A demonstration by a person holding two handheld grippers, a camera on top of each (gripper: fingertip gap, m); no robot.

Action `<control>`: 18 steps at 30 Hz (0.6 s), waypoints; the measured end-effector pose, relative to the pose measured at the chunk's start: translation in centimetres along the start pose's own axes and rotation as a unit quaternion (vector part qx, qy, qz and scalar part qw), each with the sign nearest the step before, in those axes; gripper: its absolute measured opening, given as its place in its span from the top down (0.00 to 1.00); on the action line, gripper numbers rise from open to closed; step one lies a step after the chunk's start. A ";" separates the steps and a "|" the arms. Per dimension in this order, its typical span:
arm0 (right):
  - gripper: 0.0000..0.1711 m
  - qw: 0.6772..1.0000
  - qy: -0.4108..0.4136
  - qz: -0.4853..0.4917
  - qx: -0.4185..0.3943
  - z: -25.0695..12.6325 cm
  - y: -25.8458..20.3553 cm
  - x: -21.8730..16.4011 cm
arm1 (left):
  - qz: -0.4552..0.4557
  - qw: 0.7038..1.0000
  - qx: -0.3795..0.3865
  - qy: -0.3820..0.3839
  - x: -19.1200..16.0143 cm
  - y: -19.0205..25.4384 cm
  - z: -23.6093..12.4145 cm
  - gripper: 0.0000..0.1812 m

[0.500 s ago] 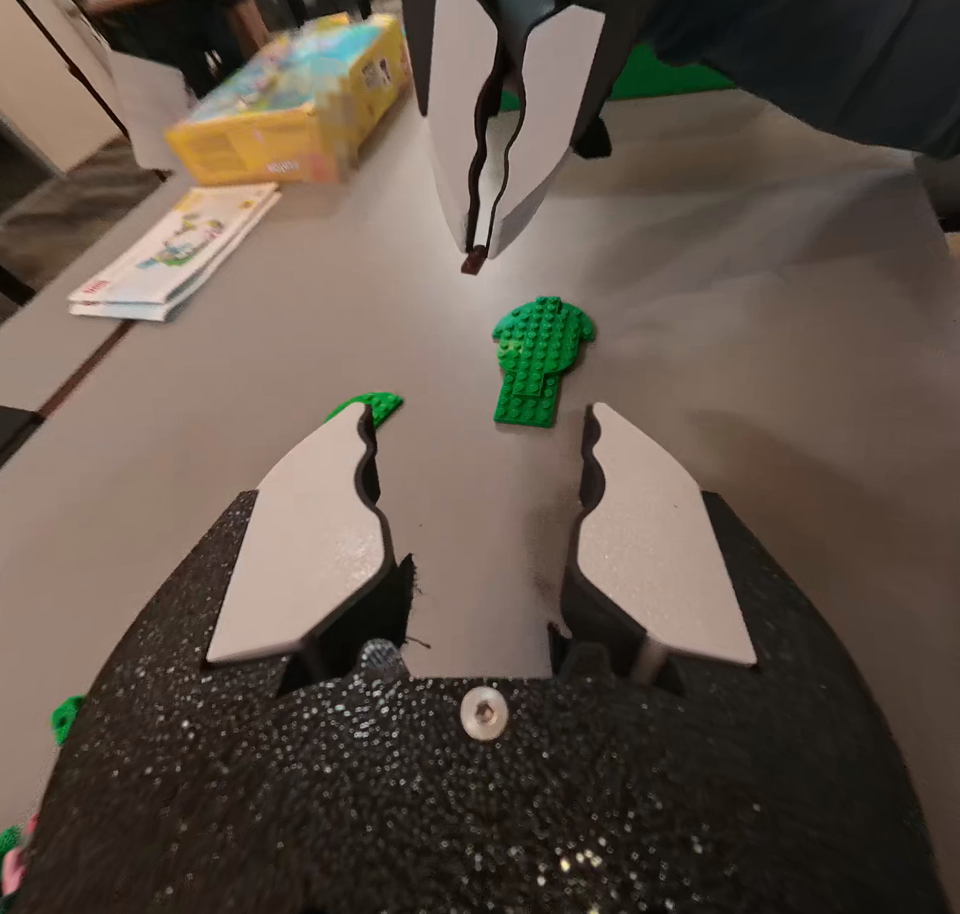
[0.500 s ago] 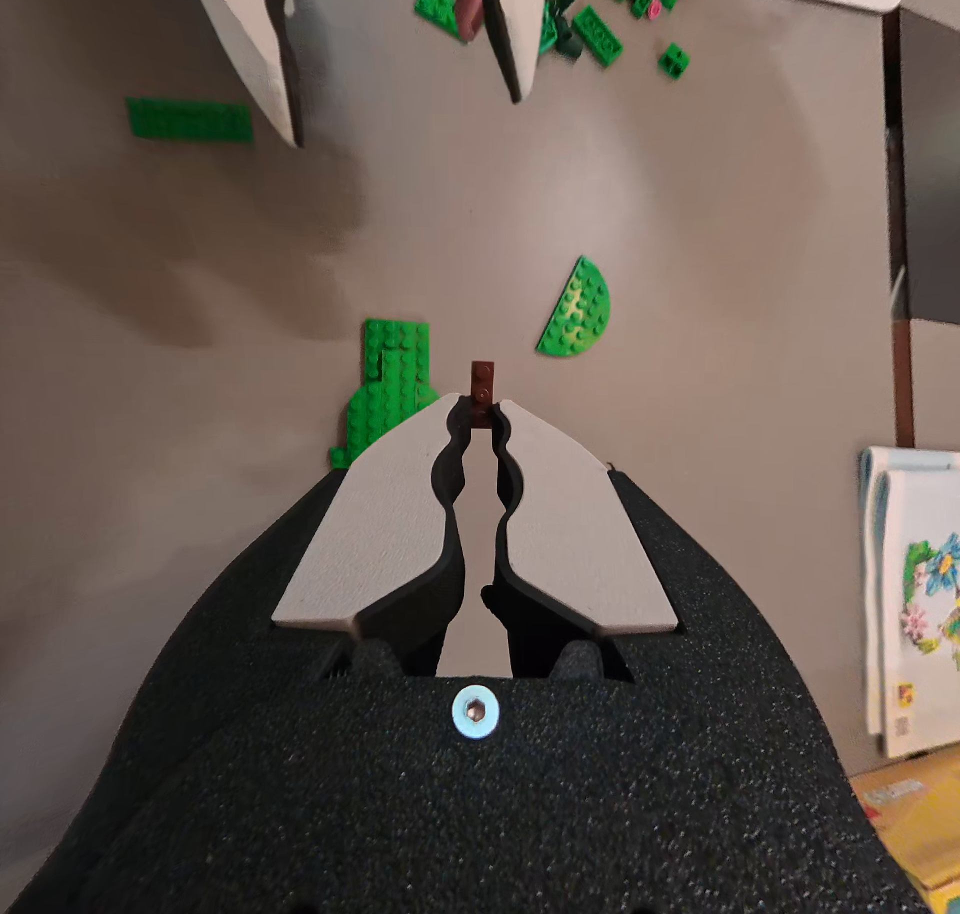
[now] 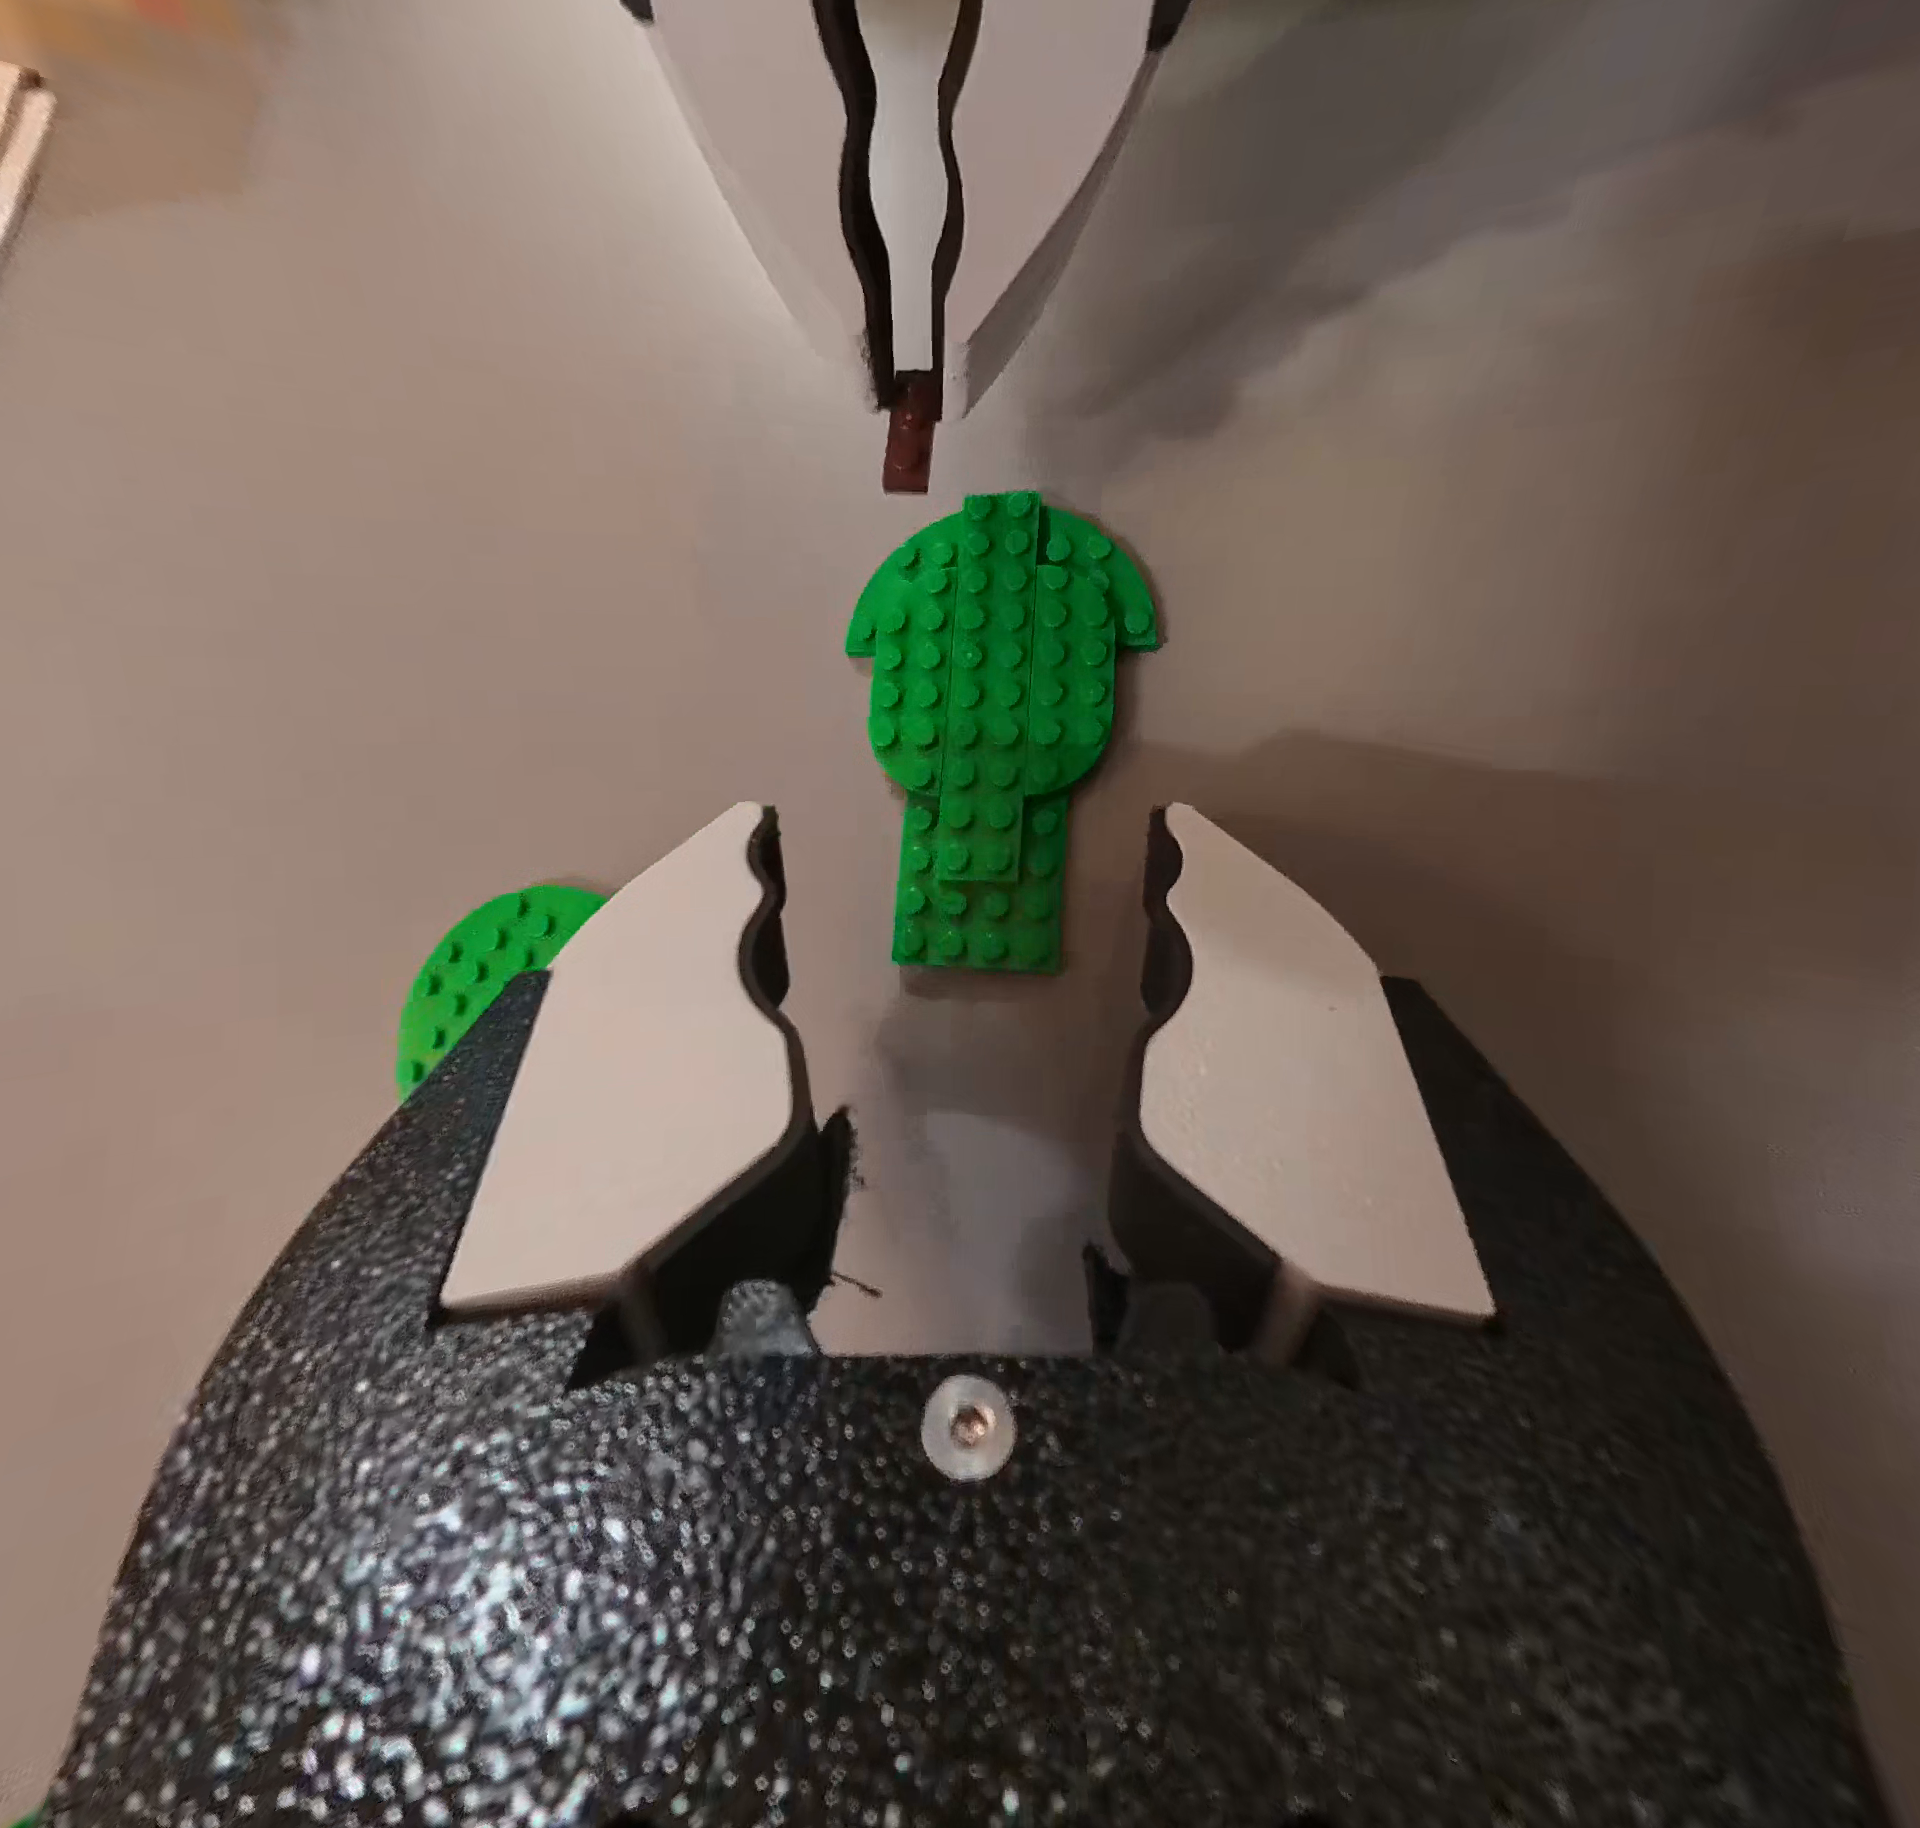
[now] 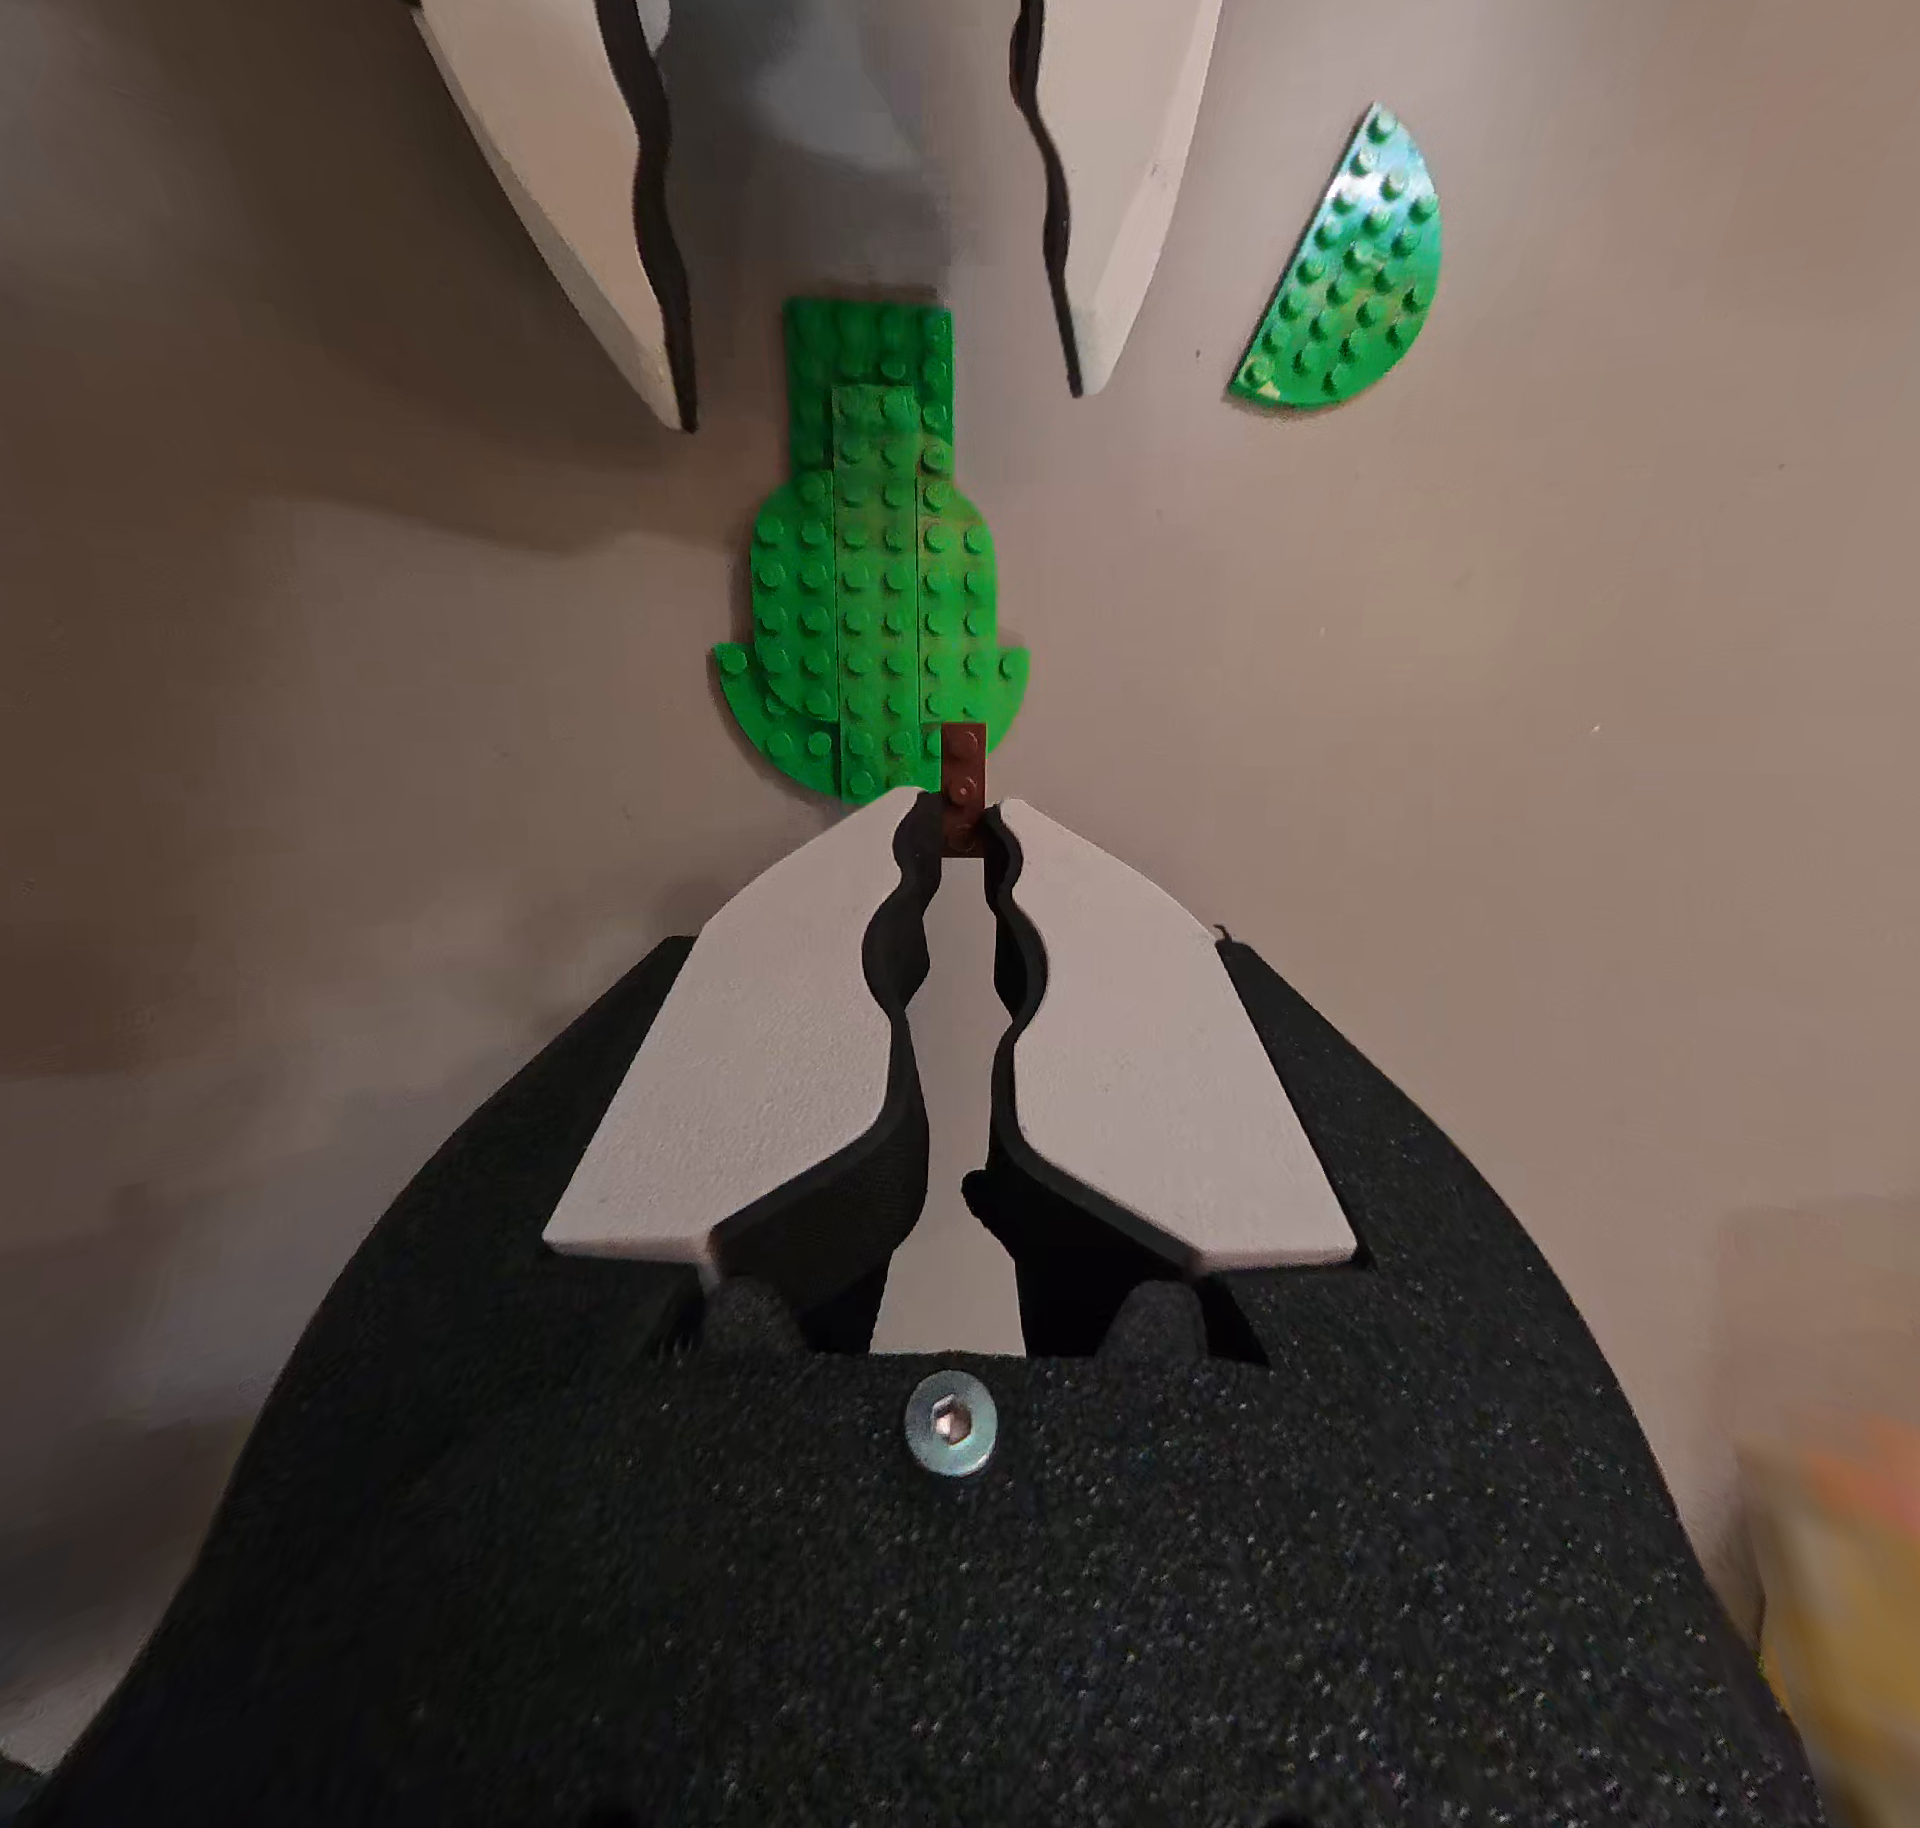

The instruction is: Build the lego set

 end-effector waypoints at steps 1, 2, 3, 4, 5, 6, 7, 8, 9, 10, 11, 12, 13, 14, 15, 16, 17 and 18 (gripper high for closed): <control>0.96 1.000 -0.001 0.001 0.001 0.0 0.0 -0.1 | -0.001 1.000 -0.005 -0.017 -0.1 0.0 0.2 0.64; 0.96 1.000 -0.001 0.002 0.002 -0.1 0.0 -0.3 | 0.000 0.999 -0.009 -0.033 -0.3 0.1 0.4 0.64; 0.96 1.000 0.001 0.004 0.002 -0.2 -0.1 -0.4 | 0.001 0.999 -0.013 -0.043 -0.4 0.2 0.5 0.64; 0.96 1.000 0.003 0.004 0.001 -0.4 -0.1 -0.5 | -0.003 0.999 -0.021 -0.040 -0.3 0.3 0.4 0.64; 0.96 1.000 0.006 0.005 -0.001 -0.6 -0.1 -0.7 | -0.007 0.999 -0.031 -0.042 -0.3 0.6 0.3 0.64; 0.96 1.000 0.008 0.006 -0.003 -0.8 -0.2 -0.8 | -0.014 0.998 -0.042 -0.048 -0.5 0.9 0.2 0.63; 0.96 1.000 0.010 0.009 -0.003 -1.0 -0.2 -1.0 | -0.024 0.997 -0.060 -0.053 -0.6 1.4 0.1 0.63; 0.96 1.000 0.012 0.013 -0.004 -1.2 -0.3 -1.2 | -0.037 0.995 -0.080 -0.055 -0.6 2.0 0.0 0.62; 0.96 1.000 0.015 0.017 -0.005 -1.5 -0.3 -1.4 | -0.048 0.993 -0.095 -0.049 -0.4 2.6 -0.1 0.61; 0.96 1.000 0.018 0.021 -0.008 -1.7 -0.4 -1.6 | -0.058 0.989 -0.129 -0.041 0.0 3.6 -0.2 0.61; 0.96 0.999 0.021 0.027 -0.010 -2.0 -0.5 -1.8 | -0.073 0.981 -0.180 -0.027 0.7 4.9 -0.5 0.61; 0.96 0.999 0.025 0.033 -0.012 -2.3 -0.5 -2.0 | -0.085 0.971 -0.223 -0.009 1.5 5.9 -0.7 0.60; 0.96 0.999 0.027 0.041 -0.017 -2.7 -0.6 -2.2 | -0.085 0.967 -0.240 0.007 2.2 6.3 -0.8 0.60; 0.96 0.998 0.029 0.050 -0.023 -3.0 -0.6 -2.5 | -0.075 0.970 -0.231 0.020 2.7 6.0 -0.8 0.59; 0.96 0.997 0.031 0.058 -0.030 -3.4 -0.6 -2.8 | -0.055 0.976 -0.210 0.032 3.2 5.2 -0.6 0.59; 0.96 0.997 0.032 0.066 -0.037 -3.9 -0.6 -3.1 | -0.027 0.981 -0.188 0.042 3.6 4.2 -0.4 0.58; 0.96 0.996 0.034 0.075 -0.041 -4.3 -0.7 -3.4 | 0.006 0.984 -0.171 0.049 4.1 3.3 -0.1 0.56; 0.96 0.995 0.037 0.083 -0.045 -4.7 -0.9 -3.7 | 0.049 0.985 -0.160 0.051 4.6 2.6 0.3 0.54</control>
Point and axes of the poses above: each gripper's, where its closed fingertips meet, z out along the fingers, x out of its top, y = z × x across the jaws, the point moved 5 cm from there along -z, back along the fingers, and after that the axes turned 2 degrees about x, right-handed, at the moved point
